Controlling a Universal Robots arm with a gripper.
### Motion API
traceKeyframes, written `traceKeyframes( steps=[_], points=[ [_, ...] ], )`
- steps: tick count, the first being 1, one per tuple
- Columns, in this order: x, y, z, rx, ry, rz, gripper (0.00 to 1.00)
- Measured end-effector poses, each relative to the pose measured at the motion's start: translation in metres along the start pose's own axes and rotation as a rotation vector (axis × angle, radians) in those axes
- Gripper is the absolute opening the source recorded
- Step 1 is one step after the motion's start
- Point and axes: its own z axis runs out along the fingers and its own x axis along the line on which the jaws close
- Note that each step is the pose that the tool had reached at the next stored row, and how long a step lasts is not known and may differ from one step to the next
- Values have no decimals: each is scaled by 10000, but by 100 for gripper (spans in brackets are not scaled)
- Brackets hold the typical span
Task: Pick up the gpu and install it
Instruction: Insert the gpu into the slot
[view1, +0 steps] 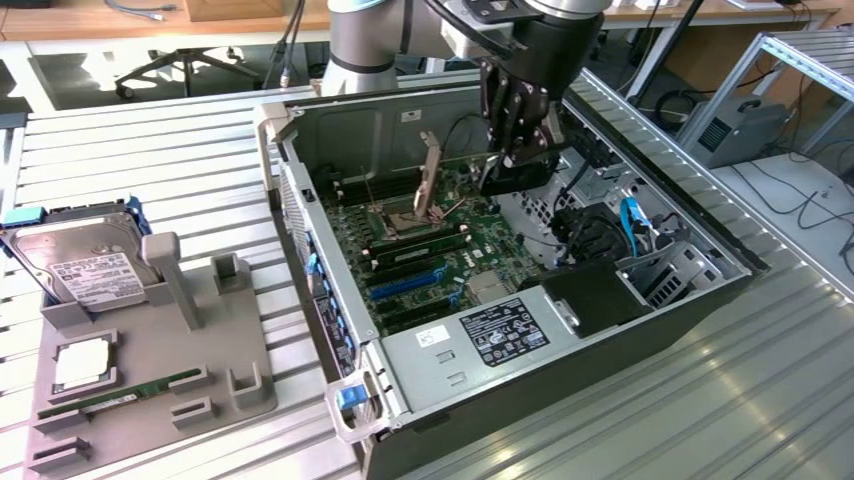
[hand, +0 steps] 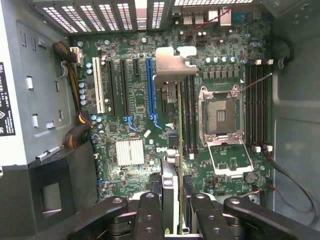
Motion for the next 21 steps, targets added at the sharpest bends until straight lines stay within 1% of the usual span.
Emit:
traceKeyframes(
  steps=[2,4,8,10,21],
  points=[
    [3,0,3,0,0,0,27],
    [45,-1,35,0,0,0,27],
    [50,-1,39,0,0,0,27],
    [115,9,93,0,1,-1,27],
    [131,10,113,0,-2,0,27]
  ],
)
